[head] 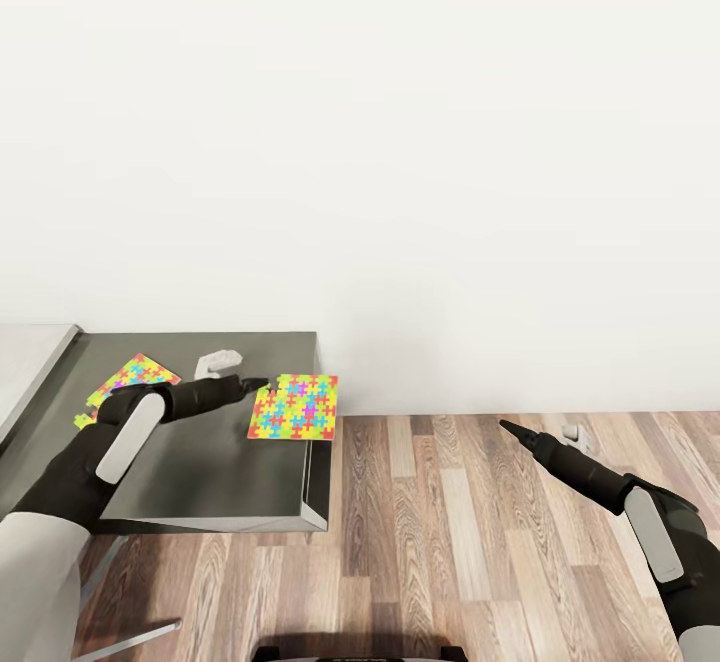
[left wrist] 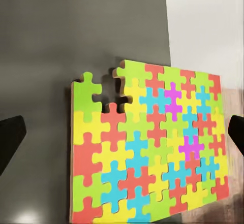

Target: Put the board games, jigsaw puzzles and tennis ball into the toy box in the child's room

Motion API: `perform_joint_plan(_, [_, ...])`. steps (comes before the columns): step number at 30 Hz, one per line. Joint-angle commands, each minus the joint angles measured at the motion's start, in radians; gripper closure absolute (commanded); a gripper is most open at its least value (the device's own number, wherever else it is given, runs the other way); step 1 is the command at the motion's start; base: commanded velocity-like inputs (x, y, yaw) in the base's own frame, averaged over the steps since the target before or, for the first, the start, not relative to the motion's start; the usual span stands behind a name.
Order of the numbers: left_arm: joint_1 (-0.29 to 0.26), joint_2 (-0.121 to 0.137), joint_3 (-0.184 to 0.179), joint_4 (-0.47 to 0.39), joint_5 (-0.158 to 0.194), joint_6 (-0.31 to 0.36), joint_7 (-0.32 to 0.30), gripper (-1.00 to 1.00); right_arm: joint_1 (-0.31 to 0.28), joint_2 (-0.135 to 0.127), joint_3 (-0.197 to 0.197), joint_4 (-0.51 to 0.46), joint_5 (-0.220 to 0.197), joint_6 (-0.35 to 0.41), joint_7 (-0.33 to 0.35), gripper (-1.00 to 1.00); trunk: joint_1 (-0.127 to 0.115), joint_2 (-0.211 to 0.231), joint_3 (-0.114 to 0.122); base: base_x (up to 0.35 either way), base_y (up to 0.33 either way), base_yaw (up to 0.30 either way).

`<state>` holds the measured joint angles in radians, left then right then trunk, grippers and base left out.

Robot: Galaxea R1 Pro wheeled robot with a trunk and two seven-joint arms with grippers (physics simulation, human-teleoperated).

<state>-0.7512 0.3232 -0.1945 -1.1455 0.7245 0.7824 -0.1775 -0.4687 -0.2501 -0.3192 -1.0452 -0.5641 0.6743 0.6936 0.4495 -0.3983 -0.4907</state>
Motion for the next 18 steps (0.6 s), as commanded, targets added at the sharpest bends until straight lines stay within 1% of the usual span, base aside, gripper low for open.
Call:
perform_joint_plan(1, [0.001, 0.003, -0.001, -0.006, -0.003, 0.006, -0.013, -1.00, -0.001, 0.000, -0.001, 0.000, -0.004, 0.007, 0.001, -1.00, 0.001, -0.002, -0.001, 0.000, 0.000, 0.000])
perform_joint_plan(5, [0.013, 0.014, -0.001, -0.035, -0.003, 0.019, -0.044, -1.00, -0.001, 0.000, -0.001, 0.000, -0.004, 0.007, 0.001, -1.00, 0.001, -0.002, -0.001, 0.000, 0.000, 0.000])
perform_joint_plan(6, [0.021, 0.020, 0.000, -0.054, -0.003, 0.024, -0.055, -1.00, -0.001, 0.000, -0.001, 0.000, -0.004, 0.007, 0.001, -1.00, 0.001, -0.002, -0.001, 0.000, 0.000, 0.000])
perform_joint_plan(12, [0.049, 0.034, 0.004, -0.127, -0.001, 0.051, -0.071, -1.00, -0.001, 0.000, -0.001, 0.000, -0.004, 0.006, 0.001, -1.00, 0.001, -0.002, -0.001, 0.000, 0.000, 0.000])
perform_joint_plan(15, [0.064, 0.038, 0.017, -0.167, 0.000, 0.073, -0.074, -1.00, -0.001, 0.000, -0.002, 0.001, -0.004, 0.007, 0.001, -1.00, 0.001, -0.002, -0.001, 0.000, 0.000, 0.000])
perform_joint_plan(16, [0.076, 0.039, 0.032, -0.193, 0.002, 0.087, -0.076, -1.00, -0.001, 0.000, -0.002, 0.001, -0.004, 0.007, 0.001, -1.00, 0.001, -0.002, -0.001, 0.000, 0.000, 0.000])
perform_joint_plan(18, [0.088, 0.040, 0.050, -0.218, 0.004, 0.102, -0.078, -1.00, -0.001, 0.000, -0.002, 0.001, -0.004, 0.007, 0.002, -1.00, 0.001, -0.002, -0.001, 0.000, 0.000, 0.000])
